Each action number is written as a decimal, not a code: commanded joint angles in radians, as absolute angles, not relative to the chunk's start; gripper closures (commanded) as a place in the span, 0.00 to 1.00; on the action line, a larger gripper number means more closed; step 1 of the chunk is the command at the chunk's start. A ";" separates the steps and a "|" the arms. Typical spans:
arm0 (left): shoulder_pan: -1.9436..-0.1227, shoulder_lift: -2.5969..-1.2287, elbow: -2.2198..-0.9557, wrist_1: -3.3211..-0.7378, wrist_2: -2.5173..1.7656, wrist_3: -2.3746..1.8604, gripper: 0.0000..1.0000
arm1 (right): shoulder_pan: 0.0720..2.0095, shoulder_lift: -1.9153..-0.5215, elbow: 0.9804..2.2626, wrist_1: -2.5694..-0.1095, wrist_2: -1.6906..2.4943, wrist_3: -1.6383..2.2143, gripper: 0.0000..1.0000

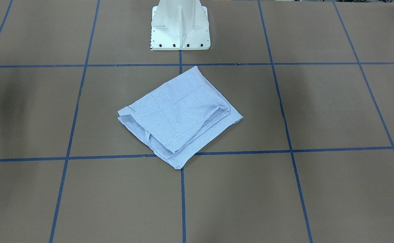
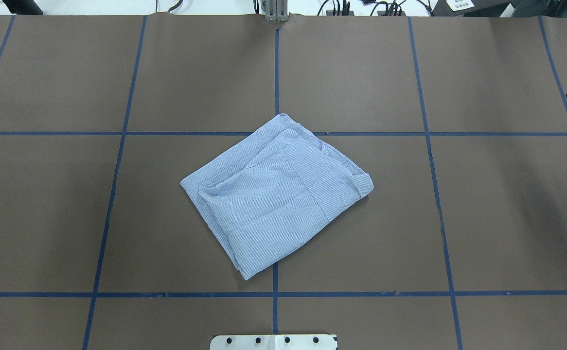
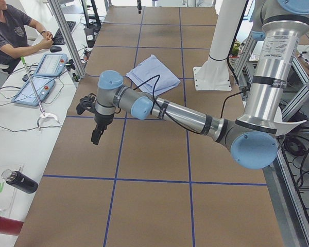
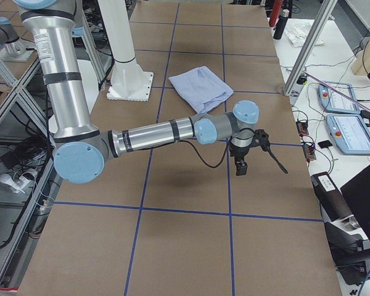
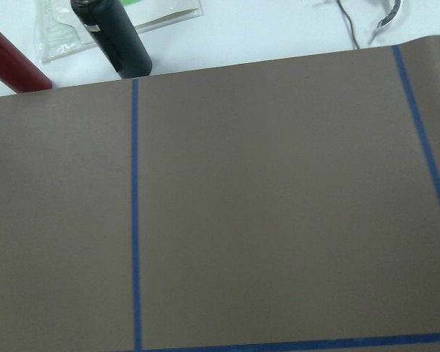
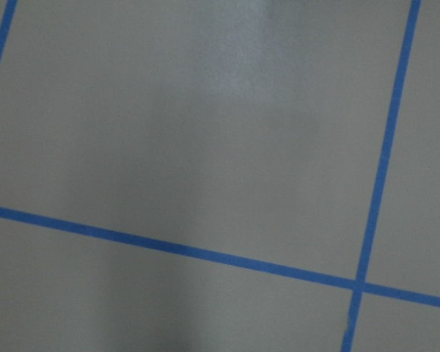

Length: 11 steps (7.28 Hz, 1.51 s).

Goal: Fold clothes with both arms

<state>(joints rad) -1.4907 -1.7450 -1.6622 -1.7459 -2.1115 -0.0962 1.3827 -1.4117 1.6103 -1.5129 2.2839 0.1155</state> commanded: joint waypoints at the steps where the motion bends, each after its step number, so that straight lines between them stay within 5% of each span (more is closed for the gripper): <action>1: -1.568 -1.729 -1.595 -1.759 -2.169 0.074 0.01 | 1.460 -1.468 1.597 -1.516 2.324 0.084 0.00; 7: -1.565 -1.626 -1.542 -1.784 -2.187 0.066 0.01 | 1.523 -1.577 1.558 -1.477 2.309 0.075 0.00; 11: -1.560 -1.631 -1.640 -1.460 -2.276 0.058 0.01 | 1.523 -1.569 1.562 -1.486 2.315 0.092 0.00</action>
